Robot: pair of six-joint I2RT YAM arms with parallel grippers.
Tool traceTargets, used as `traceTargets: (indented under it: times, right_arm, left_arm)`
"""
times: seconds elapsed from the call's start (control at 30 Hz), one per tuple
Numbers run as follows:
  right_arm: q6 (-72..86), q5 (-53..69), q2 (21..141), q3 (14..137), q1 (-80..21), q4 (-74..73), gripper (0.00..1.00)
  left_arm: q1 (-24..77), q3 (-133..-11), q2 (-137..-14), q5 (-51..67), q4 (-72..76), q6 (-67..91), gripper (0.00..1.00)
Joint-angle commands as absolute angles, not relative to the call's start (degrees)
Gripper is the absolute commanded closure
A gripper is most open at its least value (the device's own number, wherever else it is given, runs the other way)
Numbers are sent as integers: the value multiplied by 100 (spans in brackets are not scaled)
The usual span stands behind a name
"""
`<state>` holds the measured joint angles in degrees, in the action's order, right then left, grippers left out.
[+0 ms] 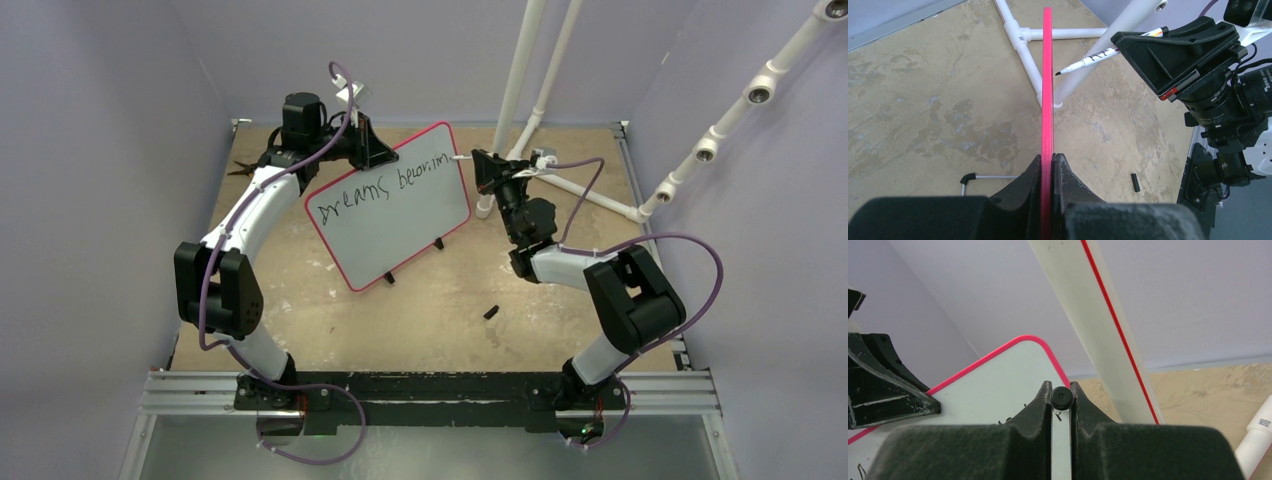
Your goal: Write a sentence on the whiteboard
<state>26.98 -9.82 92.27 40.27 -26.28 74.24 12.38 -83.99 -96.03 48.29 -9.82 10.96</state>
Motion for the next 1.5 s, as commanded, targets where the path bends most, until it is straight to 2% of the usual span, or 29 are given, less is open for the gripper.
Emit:
traceTargets:
  times: [0.0, 0.37, 0.97, 1.47]
  right_arm:
    - [2655, -1178, 9282, 4276, -2619, 7767, 100]
    - [2581, -1367, 9460, 4459, -2619, 7953, 100]
    - [2556, -817, 9468, 4195, -2627, 7721, 100]
    - [2473, -1188, 9456, 4194, -2623, 7558, 100]
  left_arm:
    - [1283, -8165, -9817, 5054, -1415, 1056, 100]
    - [1283, -8166, -9817, 5080, -1407, 1061, 100]
    - [1283, -8165, -9782, 5080, -1397, 1063, 100]
    - [1283, -8166, -9782, 5080, -1389, 1075, 100]
